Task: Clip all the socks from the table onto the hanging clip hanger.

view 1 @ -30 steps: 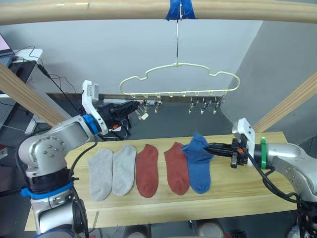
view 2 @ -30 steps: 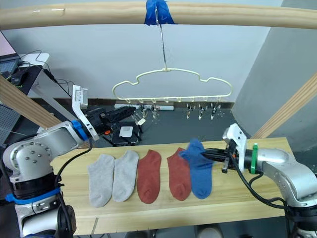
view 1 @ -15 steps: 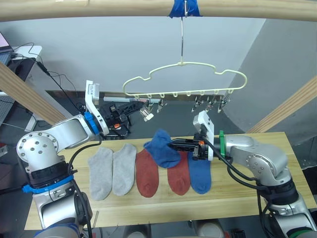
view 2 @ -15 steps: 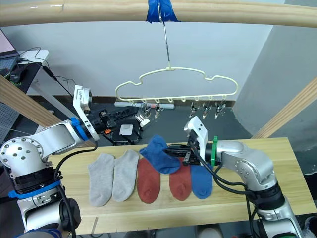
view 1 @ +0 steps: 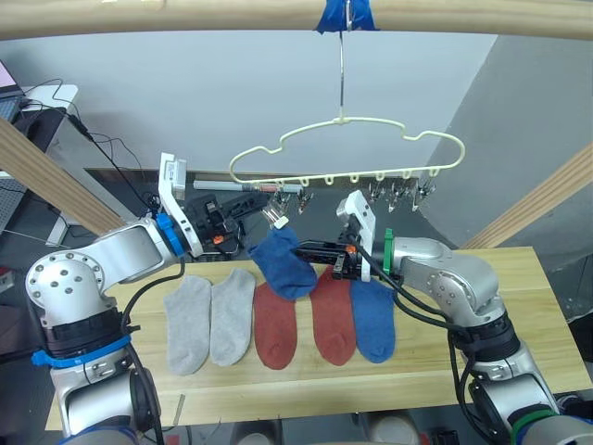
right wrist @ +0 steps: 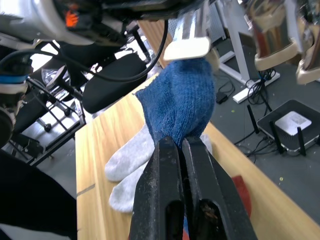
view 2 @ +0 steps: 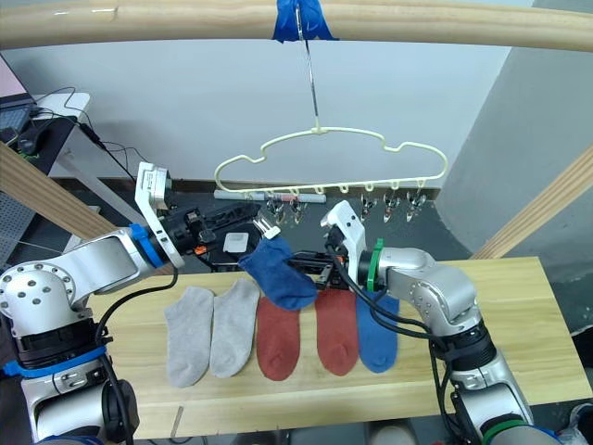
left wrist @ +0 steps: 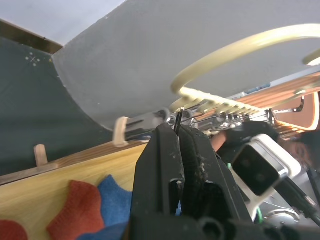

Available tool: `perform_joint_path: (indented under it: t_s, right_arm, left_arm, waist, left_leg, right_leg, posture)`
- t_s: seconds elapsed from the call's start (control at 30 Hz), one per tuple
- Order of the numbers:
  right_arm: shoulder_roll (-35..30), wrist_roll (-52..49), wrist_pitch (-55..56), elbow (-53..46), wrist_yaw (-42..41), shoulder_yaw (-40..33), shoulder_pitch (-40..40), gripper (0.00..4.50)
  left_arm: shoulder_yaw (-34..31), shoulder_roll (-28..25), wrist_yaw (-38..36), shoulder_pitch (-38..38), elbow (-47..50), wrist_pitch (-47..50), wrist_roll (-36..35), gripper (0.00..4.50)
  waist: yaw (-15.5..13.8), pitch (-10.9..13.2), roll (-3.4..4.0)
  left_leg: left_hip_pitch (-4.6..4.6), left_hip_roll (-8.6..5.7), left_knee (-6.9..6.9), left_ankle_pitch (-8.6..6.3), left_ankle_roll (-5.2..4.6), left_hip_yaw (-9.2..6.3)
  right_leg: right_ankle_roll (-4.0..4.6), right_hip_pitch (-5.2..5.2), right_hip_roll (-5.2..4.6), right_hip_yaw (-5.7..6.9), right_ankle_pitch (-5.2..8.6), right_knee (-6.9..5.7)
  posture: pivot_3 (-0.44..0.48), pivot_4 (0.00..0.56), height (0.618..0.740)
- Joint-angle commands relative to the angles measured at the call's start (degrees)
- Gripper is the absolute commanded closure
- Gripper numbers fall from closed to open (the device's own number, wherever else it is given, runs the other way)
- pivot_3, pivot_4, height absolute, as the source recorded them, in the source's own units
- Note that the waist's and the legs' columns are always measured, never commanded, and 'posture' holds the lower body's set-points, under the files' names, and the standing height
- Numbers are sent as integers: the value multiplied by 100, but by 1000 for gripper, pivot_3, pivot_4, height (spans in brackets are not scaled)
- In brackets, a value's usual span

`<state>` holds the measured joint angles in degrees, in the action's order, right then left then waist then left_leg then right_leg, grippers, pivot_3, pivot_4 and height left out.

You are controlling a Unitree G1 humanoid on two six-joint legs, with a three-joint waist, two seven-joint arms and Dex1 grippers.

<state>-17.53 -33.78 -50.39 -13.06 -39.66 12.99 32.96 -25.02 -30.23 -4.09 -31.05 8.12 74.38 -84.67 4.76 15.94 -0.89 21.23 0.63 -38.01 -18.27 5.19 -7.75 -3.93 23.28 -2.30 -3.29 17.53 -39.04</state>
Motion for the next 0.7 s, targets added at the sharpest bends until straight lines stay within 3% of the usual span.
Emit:
perform_joint_path:
  t_s: [0.03,0.5,0.7]
  right_arm:
    - [41,7,154,-53,-78,-86,182,4484]
    - [154,-167,-15,-79,-29,-268,329,4484]
    - [195,-51,77,23,22,-234,328,4500]
  left_arm:
    - [87,-145,-25,63,224,-165,-240,4500]
    - [385,-347,-360,229,488,-671,24,4500]
    - [436,-428,-514,266,534,-776,-53,2669]
  waist:
    - [0,0,0]
    - [1,1,2]
    - [2,2,3]
  left_leg:
    - [2,0,0,0,0,0]
    - [5,0,2,0,0,0]
    - [6,0,3,0,0,1]
  right_leg:
    - [0,1,0,0,0,0]
    - [0,4,0,-1,0,1]
    - [0,7,0,-2,0,1]
  posture:
    - [-50,291,740]
    - [-55,294,740]
    - [-49,294,740]
